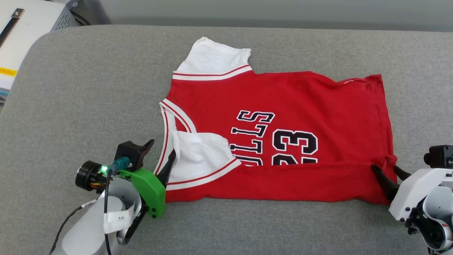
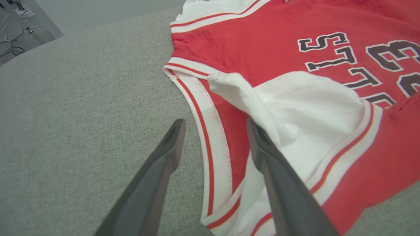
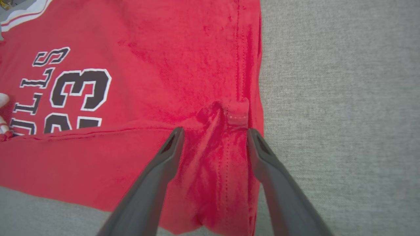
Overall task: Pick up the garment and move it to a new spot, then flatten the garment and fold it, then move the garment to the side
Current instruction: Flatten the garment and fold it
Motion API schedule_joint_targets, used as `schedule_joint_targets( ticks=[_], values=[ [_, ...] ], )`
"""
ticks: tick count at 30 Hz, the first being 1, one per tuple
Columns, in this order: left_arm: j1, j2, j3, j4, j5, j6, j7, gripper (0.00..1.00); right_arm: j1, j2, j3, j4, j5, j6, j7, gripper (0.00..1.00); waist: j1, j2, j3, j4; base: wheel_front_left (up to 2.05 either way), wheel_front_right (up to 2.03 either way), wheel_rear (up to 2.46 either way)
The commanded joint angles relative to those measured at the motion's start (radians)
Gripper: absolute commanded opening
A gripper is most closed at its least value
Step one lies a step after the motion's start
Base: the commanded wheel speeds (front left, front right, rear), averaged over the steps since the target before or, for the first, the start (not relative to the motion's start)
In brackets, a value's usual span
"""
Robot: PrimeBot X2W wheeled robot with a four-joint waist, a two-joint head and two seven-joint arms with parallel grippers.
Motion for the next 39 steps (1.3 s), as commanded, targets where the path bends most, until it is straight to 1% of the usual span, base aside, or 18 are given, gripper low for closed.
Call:
schedule_joint_targets(
  ticks=[1,5,10,13,17,20,27,28,29,35,39],
  values=[
    [-0.010,-0.014,0.007,0.009,-0.013,0.010,-0.019,1.00,-0.014,0.002,0.004,0.006,0.010,-0.001,-0.013,1.00,-0.0001,0.0000,-0.026,0.001,0.00,0.00,0.00],
    [0.014,-0.028,0.027,0.017,-0.037,0.029,-0.049,1.00,0.003,-0.018,0.019,-0.012,0.013,-0.001,-0.039,1.00,-0.0001,0.0000,-0.066,0.002,0.00,0.00,0.00],
    [0.081,-0.026,0.074,-0.037,-0.088,0.076,-0.071,1.00,0.044,-0.060,0.041,-0.083,-0.029,-0.001,-0.061,1.00,-0.0001,0.0000,-0.116,0.001,0.00,0.00,0.00],
    [0.134,-0.022,0.094,-0.096,-0.118,0.106,-0.062,1.00,0.075,-0.074,0.045,-0.135,-0.055,-0.001,-0.056,1.00,-0.0001,0.0000,-0.134,0.001,0.00,0.00,0.00],
    [0.215,-0.011,0.097,-0.189,-0.153,0.145,-0.011,1.00,0.126,-0.073,0.029,-0.206,-0.100,-0.001,-0.024,1.00,-0.0001,0.0000,-0.143,0.000,0.00,0.00,0.00],
    [0.268,0.005,0.087,-0.253,-0.166,0.179,0.048,1.00,0.170,-0.064,0.010,-0.246,-0.140,-0.001,0.026,1.00,-0.0001,0.0000,-0.139,-0.001,0.00,0.00,0.00],
    [0.313,0.046,0.056,-0.346,-0.165,0.251,0.188,1.00,0.228,0.000,-0.041,-0.318,-0.187,-0.001,0.105,1.00,-0.0001,0.0000,-0.107,-0.008,0.00,0.00,0.00],
    [0.312,0.053,0.056,-0.359,-0.161,0.275,0.215,1.00,0.234,0.017,-0.051,-0.333,-0.196,-0.001,0.116,1.00,-0.0001,0.0000,-0.093,-0.013,0.00,0.00,0.00],
    [0.312,0.059,0.054,-0.361,-0.159,0.286,0.233,1.00,0.236,0.023,-0.054,-0.341,-0.200,-0.001,0.120,1.00,-0.0001,0.0000,-0.086,-0.016,0.00,0.00,0.00],
    [0.299,0.074,0.058,-0.354,-0.162,0.330,0.299,1.00,0.231,0.045,-0.057,-0.374,-0.216,-0.001,0.128,1.00,-0.0001,0.0000,-0.043,-0.036,0.00,0.00,0.00],
    [0.281,0.080,0.066,-0.331,-0.160,0.345,0.313,1.00,0.219,0.050,-0.055,-0.381,-0.219,-0.001,0.125,1.00,-0.0001,0.0000,-0.014,-0.049,0.00,0.00,0.00]
  ],
)
